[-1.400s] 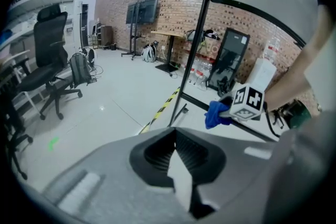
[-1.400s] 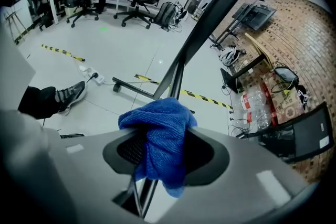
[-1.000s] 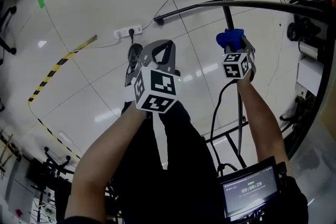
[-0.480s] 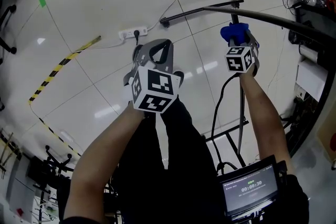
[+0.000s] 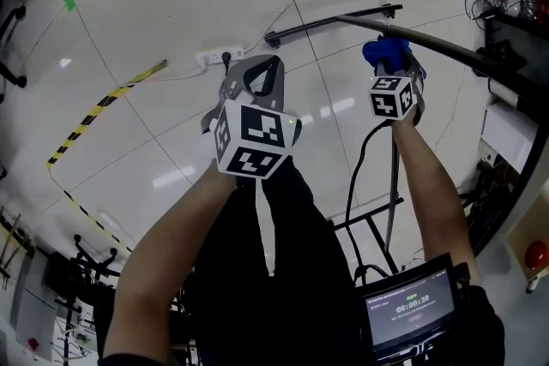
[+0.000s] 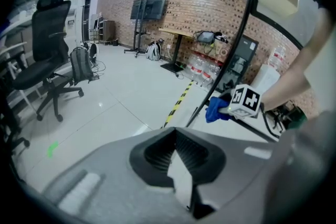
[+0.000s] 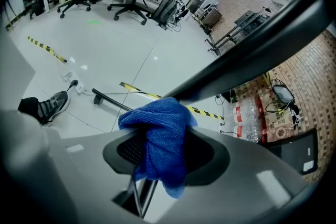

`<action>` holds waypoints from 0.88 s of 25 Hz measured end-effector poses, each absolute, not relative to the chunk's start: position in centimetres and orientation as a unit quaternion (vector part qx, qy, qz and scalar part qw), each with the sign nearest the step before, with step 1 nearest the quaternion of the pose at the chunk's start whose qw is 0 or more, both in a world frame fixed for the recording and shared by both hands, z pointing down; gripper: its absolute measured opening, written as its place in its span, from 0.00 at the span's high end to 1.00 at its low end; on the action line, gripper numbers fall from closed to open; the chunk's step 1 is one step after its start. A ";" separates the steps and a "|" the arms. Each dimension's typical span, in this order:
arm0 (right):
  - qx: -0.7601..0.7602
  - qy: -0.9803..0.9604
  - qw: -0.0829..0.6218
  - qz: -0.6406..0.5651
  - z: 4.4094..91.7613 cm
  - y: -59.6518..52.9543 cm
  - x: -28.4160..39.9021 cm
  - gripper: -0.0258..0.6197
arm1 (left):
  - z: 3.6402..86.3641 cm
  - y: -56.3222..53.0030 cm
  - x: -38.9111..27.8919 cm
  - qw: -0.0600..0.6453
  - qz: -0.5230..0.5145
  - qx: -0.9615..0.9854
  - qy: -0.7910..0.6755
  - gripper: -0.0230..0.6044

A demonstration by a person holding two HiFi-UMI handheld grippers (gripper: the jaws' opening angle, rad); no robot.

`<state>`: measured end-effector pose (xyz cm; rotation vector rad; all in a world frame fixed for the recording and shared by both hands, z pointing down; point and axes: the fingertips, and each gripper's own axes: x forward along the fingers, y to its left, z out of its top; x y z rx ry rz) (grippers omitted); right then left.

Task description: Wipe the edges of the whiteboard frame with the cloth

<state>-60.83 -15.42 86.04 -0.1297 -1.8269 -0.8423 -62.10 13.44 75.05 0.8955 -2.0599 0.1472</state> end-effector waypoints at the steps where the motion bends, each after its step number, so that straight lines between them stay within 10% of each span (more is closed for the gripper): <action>1: -0.054 -0.767 0.534 -0.353 86.0 -15.3 -61.0 0.65 | 75.0 13.3 -62.3 0.431 0.059 0.361 -0.825 0.96; 22: -0.052 -0.815 0.540 -0.202 84.4 -13.5 -62.4 0.66 | 73.7 9.9 -65.2 0.401 0.101 0.418 -0.809 0.96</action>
